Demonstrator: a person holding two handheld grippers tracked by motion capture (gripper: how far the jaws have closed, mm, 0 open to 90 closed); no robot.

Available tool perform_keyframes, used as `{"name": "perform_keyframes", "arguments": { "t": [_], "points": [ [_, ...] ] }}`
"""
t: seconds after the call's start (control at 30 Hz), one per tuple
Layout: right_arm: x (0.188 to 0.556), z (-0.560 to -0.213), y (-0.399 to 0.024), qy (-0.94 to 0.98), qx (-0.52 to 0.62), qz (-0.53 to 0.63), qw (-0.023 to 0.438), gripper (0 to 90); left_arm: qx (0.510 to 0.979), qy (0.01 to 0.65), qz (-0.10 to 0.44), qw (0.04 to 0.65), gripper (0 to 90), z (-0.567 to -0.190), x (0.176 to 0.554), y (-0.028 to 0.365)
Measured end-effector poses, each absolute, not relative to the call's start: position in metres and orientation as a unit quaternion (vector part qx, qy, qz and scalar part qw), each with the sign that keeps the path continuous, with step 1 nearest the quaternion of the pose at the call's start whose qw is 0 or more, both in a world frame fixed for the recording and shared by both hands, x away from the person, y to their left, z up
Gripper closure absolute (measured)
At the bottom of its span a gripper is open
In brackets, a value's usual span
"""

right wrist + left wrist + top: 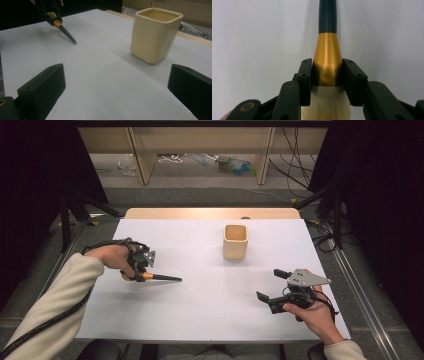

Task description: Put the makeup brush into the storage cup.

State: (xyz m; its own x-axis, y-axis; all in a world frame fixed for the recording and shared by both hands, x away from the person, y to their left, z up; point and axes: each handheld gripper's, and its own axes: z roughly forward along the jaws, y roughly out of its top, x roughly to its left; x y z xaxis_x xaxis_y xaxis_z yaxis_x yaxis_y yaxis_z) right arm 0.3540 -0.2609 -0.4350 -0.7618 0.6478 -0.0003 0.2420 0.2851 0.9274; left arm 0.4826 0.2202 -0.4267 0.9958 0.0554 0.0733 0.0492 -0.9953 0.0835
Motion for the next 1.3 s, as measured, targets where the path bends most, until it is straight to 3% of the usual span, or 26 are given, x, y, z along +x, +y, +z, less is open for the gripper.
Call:
{"name": "perform_keyframes", "arguments": {
  "t": [1.3],
  "points": [
    [0.354,-0.437,-0.253,0.787,0.271,0.524,0.182,2.8,0.997,-0.015,0.026,0.070,62.2,-0.390,0.459,0.177]
  ]
}}
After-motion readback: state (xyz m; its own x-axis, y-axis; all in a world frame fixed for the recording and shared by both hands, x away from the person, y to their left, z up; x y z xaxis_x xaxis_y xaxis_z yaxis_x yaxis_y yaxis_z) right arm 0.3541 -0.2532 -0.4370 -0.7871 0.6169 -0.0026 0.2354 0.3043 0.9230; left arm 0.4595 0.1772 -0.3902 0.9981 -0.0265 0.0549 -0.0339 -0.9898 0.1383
